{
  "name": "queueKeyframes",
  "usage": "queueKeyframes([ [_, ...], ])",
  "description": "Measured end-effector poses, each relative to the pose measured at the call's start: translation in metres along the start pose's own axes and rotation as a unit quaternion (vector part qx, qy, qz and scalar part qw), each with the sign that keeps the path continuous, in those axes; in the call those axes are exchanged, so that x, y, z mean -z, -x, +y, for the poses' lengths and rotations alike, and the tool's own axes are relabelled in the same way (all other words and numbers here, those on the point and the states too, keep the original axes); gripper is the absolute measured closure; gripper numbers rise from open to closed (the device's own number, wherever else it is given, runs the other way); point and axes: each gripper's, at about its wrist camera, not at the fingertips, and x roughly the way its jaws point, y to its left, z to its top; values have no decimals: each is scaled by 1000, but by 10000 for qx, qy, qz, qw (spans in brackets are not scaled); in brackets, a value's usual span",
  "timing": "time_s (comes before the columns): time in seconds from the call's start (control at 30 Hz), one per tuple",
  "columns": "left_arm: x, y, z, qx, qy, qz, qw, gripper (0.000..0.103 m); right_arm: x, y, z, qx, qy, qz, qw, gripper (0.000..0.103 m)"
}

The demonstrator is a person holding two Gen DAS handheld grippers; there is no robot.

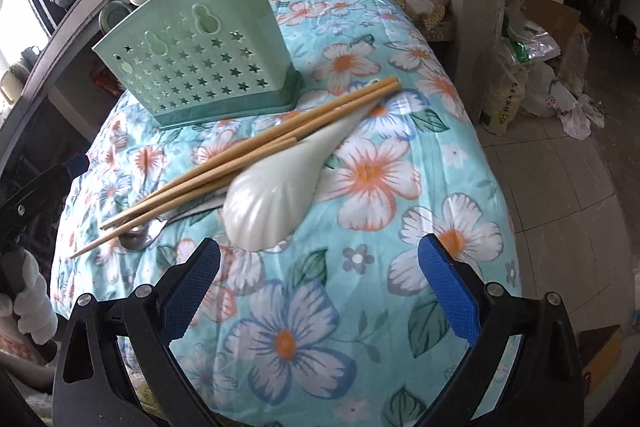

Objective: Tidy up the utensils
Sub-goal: 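Open the left gripper and move it to the white rice paddle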

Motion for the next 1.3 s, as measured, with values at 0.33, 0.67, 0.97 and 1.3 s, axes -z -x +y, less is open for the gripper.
queueKeyframes([
  [0.33,20,-54,-32,1031,80,679,9923,57,-5,-5,-37,-544,-687,-116,9961,7],
  [0.67,36,-108,-11,1450,1202,1161,9752,71,-5,-11,-44,-851,-734,-42,9937,6],
  [0.97,31,-126,-4,1645,1638,1077,9667,72,-3,-10,-50,-1039,-839,-101,9910,7],
  [1.3,24,-106,-11,1203,1214,1122,9789,72,-10,-7,-58,-1200,-1018,-84,9875,23],
])
